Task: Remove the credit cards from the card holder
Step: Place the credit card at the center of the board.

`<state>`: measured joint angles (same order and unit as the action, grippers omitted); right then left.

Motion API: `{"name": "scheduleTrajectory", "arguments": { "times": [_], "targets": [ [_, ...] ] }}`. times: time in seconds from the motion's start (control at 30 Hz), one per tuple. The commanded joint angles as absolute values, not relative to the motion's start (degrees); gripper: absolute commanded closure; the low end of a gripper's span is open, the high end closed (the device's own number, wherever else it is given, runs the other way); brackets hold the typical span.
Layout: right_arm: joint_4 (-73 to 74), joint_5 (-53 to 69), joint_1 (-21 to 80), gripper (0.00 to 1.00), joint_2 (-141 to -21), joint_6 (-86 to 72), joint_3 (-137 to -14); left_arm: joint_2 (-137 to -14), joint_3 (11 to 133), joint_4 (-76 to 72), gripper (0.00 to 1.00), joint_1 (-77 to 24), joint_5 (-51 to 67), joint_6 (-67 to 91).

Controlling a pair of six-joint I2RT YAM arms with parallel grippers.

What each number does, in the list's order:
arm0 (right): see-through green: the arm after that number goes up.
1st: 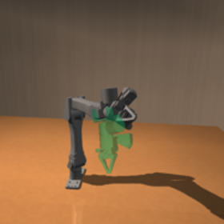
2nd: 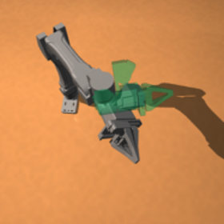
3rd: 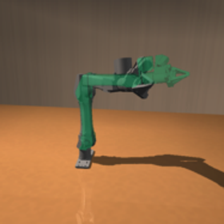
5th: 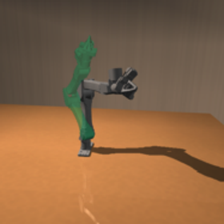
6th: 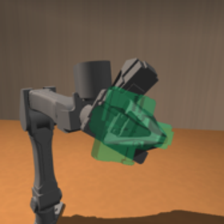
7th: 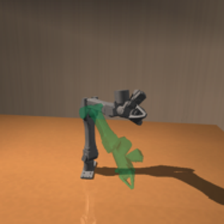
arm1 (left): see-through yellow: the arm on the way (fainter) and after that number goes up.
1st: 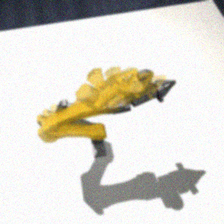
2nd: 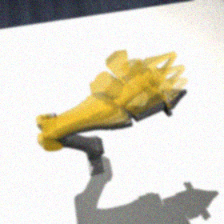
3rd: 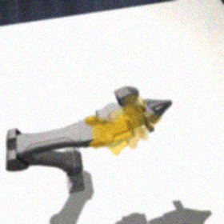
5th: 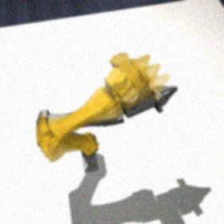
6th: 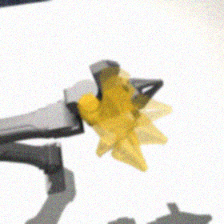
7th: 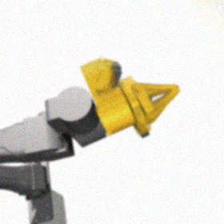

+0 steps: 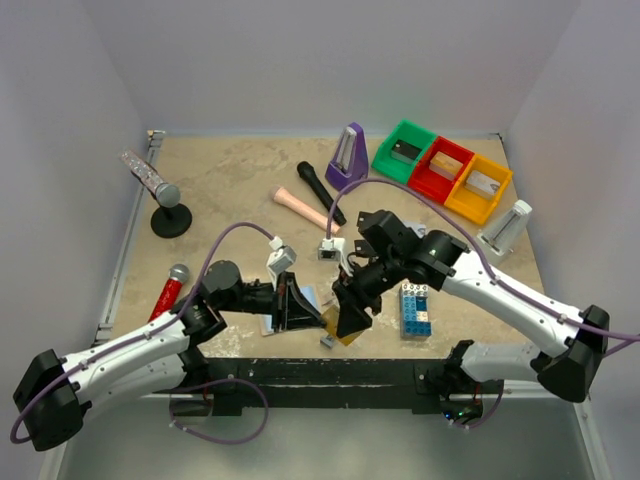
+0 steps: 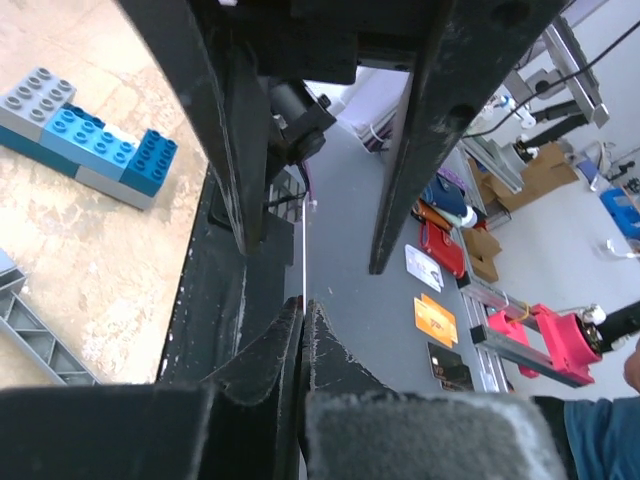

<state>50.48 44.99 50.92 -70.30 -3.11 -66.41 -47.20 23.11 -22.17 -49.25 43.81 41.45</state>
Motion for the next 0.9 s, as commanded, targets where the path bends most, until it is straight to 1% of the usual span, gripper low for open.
{"name": "scheduleTrajectory", "arguments": {
  "times": [0.0, 0.1, 0.17, 0.2, 0.3, 0.4, 0.63, 0.87],
  "targets": [
    [52.3, 36.7, 47.7, 0.37, -63.8, -6.6, -69.1, -44.9, 22.9, -23.0, 1.0, -47.7, 38.0, 41.8],
    [51.5, 24.8, 43.9, 0.33, -58.0, -11.8, -68.2, -43.9, 21.6, -19.1, 1.0, -45.6, 26.9, 44.0],
    [50.5, 15.2, 43.5, 0.33, -53.4, -14.2, -66.7, -44.6, 22.0, -13.6, 1.0, -44.4, 15.3, 47.2],
    [49.2, 11.6, 43.4, 0.32, -50.0, -15.8, -65.6, -45.8, 21.9, -12.3, 1.0, -43.6, 12.0, 49.1],
    [46.1, 7.0, 43.4, 0.32, -44.0, -17.7, -61.6, -50.2, 21.8, -12.1, 1.0, -41.0, 5.2, 54.4],
    [45.2, 5.0, 43.4, 0.32, -40.7, -18.8, -58.4, -56.5, 22.4, -16.5, 1.0, -38.7, 3.9, 57.6],
    [42.4, 7.5, 43.5, 0.34, -38.8, -22.6, -51.1, -73.8, 29.4, -23.1, 1.0, -37.7, 4.3, 58.2],
    [39.1, 9.0, 43.5, 0.34, -38.1, -24.3, -47.8, -84.1, 31.6, -29.8, 1.0, -36.7, 2.2, 62.0]
  ]
}}
